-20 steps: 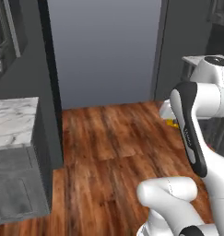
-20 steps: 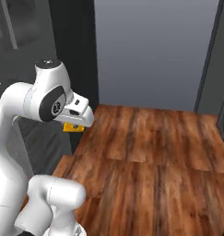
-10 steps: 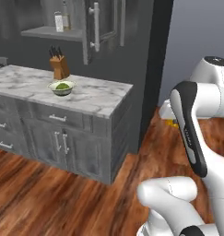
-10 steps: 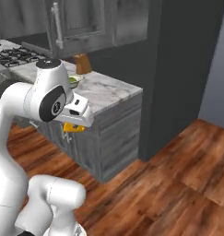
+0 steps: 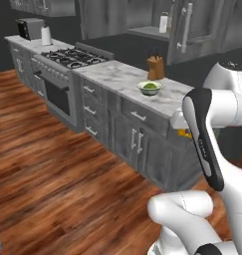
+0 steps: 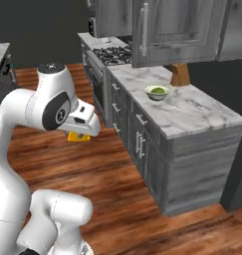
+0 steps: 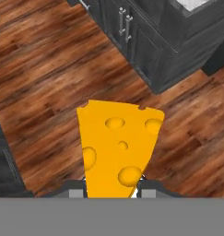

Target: Pick the cheese from the fridge and the cheese grater from the cabinet and place them next to the salad bowl.

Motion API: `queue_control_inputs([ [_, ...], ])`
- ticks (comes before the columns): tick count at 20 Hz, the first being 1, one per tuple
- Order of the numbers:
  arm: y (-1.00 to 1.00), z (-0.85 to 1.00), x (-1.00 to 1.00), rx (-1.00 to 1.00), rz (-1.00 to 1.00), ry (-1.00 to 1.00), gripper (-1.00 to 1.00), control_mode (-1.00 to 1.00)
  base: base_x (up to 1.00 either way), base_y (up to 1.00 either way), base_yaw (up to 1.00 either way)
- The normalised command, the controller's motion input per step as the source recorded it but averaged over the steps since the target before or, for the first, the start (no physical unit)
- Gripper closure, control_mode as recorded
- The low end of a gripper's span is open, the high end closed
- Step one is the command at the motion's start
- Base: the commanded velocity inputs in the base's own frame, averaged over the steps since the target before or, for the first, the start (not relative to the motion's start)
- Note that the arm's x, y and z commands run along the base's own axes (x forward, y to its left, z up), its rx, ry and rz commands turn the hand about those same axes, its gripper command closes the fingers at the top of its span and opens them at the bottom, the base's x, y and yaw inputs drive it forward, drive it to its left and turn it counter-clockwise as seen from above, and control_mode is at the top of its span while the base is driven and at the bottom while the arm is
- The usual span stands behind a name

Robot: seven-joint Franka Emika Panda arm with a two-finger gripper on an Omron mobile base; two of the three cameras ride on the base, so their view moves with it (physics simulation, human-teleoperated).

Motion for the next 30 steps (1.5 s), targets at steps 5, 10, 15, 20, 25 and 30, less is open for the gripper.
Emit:
queue_control_inputs([
  [5,0.0,0.0,0.0,0.0,0.0,0.0,1.0,1.0,0.67,0.08,0.24],
  [10,0.0,0.0,0.0,0.0,0.0,0.0,1.0,1.0,0.82,0.03,0.09],
  [15,0.0,0.0,0.0,0.0,0.0,0.0,1.0,1.0,0.88,0.04,0.08],
  [20,0.0,0.0,0.0,0.0,0.0,0.0,1.0,1.0,0.89,0.06,0.04],
  [25,0.0,0.0,0.0,0.0,0.0,0.0,1.0,1.0,0.87,0.05,0.0],
  [30,0.0,0.0,0.0,0.0,0.0,0.0,1.0,1.0,0.69,0.11,-0.22],
])
